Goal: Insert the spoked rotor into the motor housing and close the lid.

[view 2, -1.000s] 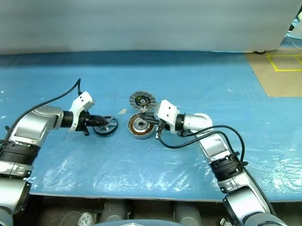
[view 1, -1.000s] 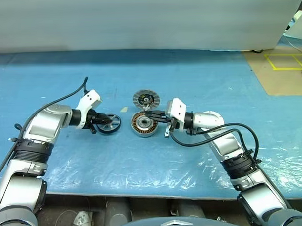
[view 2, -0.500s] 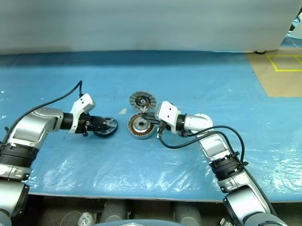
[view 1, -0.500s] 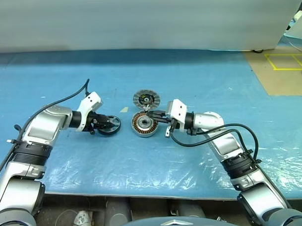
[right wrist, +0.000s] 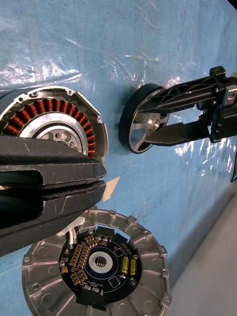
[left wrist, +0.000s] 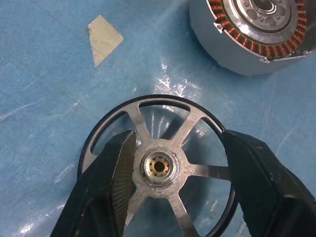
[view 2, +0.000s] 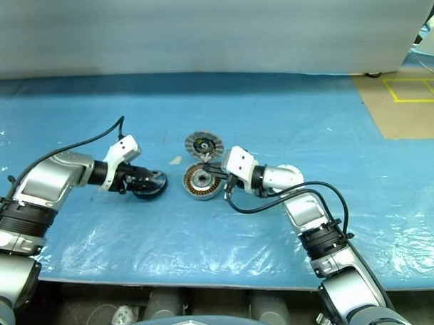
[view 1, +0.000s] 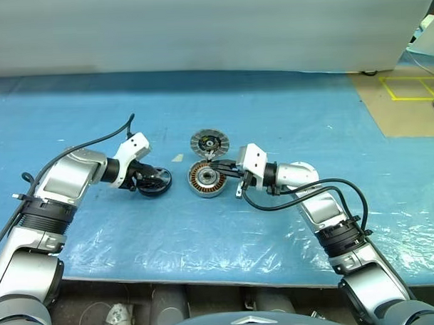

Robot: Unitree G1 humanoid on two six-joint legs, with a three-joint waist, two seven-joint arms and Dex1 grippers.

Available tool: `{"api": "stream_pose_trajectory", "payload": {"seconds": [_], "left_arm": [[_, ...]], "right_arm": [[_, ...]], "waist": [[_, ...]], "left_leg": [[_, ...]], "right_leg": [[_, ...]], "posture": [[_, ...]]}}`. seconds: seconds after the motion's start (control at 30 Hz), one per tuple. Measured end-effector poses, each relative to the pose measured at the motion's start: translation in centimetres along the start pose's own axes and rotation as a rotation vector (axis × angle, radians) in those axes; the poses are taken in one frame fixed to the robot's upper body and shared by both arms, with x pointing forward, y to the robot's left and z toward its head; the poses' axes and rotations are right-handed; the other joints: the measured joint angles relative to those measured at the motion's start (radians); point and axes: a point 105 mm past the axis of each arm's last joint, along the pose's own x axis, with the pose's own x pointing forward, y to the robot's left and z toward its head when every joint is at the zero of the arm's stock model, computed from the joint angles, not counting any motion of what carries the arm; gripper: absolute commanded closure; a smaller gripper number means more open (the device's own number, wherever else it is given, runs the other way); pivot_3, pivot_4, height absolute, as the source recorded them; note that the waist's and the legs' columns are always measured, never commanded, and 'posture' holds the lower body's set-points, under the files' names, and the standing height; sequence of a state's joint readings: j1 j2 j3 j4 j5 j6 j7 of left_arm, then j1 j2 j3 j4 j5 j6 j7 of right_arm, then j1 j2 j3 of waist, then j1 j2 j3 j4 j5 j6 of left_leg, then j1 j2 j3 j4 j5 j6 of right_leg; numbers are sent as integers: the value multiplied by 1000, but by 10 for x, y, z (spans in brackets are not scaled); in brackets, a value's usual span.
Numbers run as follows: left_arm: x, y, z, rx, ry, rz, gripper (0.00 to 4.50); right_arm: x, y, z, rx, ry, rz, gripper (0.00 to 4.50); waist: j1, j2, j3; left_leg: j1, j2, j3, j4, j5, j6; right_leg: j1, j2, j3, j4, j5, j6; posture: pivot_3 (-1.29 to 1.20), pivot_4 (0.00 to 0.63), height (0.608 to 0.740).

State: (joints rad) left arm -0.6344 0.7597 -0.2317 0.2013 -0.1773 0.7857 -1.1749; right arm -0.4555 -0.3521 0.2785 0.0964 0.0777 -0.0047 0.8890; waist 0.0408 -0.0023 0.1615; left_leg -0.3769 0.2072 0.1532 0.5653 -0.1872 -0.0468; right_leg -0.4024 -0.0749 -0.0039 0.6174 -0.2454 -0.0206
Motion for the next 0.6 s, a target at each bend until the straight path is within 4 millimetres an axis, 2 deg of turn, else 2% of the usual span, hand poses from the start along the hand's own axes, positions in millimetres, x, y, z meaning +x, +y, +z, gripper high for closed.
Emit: {"api": "stream_pose_trajectory", "payload": {"seconds": [0.33,0.5,0.6], "left_arm": [[-1,13,3,-30,-23,35,1577],[-15,15,17,77,-63,15,1577],[-23,20,16,109,-60,18,1577]], "right_arm": [[2,1,1,5,-7,0,4500],[2,1,0,8,-7,1,4500],[3,2,0,10,-9,1,4500]], "waist": [[2,0,0],[4,-1,1],[4,-1,1]], "left_leg": [[-1,0,0,0,0,0],[-4,0,-1,0,0,0],[-4,0,-2,0,0,0]], "right_leg": [[-1,0,-1,0,0,0],[-2,0,-2,-1,0,0],[-2,0,-3,-2,0,0]], "posture": [[0,150,740],[0,150,740],[0,150,740]]}}
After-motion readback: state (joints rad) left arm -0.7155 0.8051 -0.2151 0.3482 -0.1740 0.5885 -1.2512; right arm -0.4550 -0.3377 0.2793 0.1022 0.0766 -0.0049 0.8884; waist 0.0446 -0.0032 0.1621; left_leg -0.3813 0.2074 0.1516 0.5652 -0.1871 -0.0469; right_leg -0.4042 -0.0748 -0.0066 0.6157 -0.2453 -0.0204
